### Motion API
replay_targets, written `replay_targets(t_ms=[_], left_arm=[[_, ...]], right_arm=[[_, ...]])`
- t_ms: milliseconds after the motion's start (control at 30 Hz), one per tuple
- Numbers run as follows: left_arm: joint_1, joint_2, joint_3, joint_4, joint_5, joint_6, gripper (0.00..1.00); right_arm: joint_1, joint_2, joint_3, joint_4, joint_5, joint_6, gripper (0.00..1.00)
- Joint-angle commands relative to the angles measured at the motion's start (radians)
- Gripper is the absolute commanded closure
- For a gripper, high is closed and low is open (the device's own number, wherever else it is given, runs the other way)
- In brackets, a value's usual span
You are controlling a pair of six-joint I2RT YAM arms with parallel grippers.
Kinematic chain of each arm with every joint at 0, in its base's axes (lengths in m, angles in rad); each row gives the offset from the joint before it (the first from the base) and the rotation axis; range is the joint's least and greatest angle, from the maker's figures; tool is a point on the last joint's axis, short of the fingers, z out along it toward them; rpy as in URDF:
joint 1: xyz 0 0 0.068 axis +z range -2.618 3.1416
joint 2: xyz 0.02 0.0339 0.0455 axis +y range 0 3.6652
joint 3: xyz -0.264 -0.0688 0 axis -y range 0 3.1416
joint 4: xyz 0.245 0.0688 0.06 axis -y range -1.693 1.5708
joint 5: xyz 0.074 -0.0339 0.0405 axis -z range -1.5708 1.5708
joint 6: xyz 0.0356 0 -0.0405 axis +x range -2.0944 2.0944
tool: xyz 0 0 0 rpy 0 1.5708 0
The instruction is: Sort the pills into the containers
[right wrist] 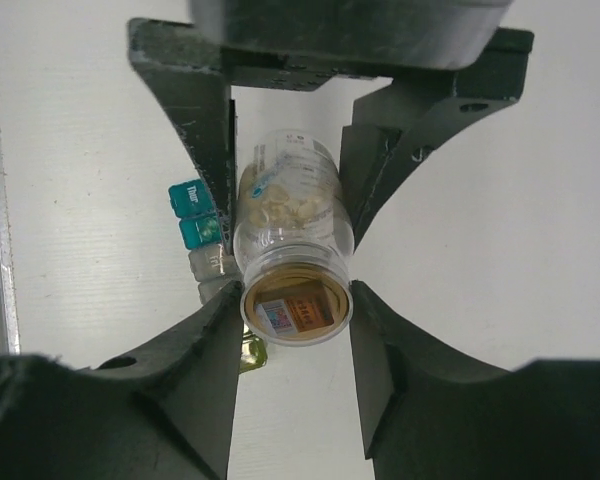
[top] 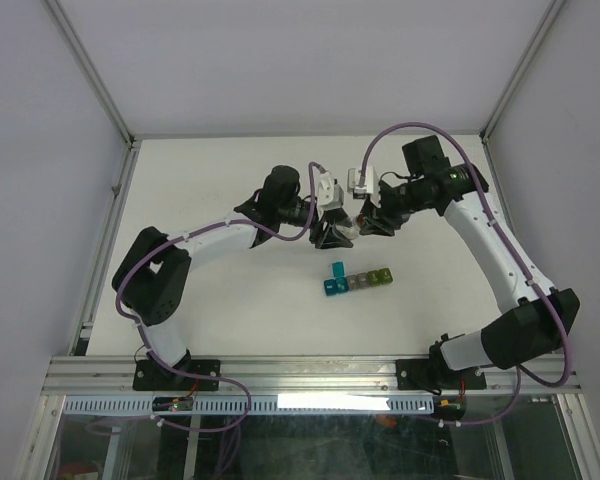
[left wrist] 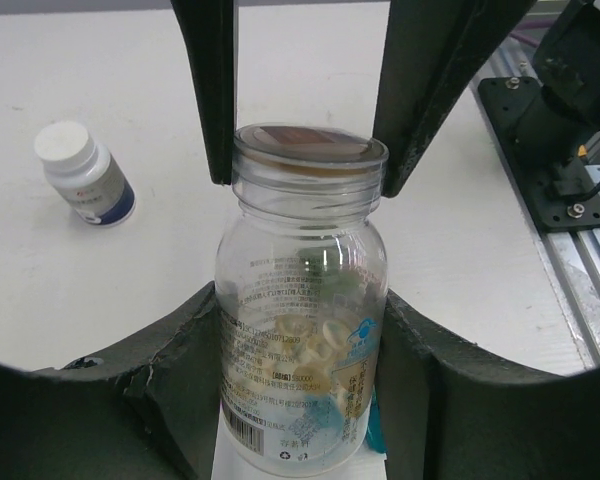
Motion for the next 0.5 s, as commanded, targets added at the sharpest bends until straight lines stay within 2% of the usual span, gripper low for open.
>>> replay_targets(t_ms=[0, 133, 233, 333, 467], left_arm=[[-0.01, -0.062, 0.039, 0.079, -0.112, 0.016, 1.0], [-0.014, -0.096, -0.014, 0.182, -0.175, -0.016, 1.0], [-0.017, -0.109, -0.043, 0.238, -0.242, -0.03, 1.0], [-0.019, -0.106, -0.051, 0.242, -0.278, -0.007, 1.0], [-0.017, -0.094, -0.053, 0.238, -0.277, 0.018, 1.0]], right_arm=[[0.053, 0.026, 0.001, 0.023, 0.062, 0.202, 0.68], [0.057, 0.07, -0.02, 0.086, 0.107, 0.41, 0.7], [0.054, 0.131, 0.013, 0.099, 0.097, 0.647, 0.75], [0.021, 0.179, 0.05, 0.101, 0.001, 0.806, 0.76], [-0.094, 0.204, 0.044, 0.14, -0.166, 0.919, 0.75]])
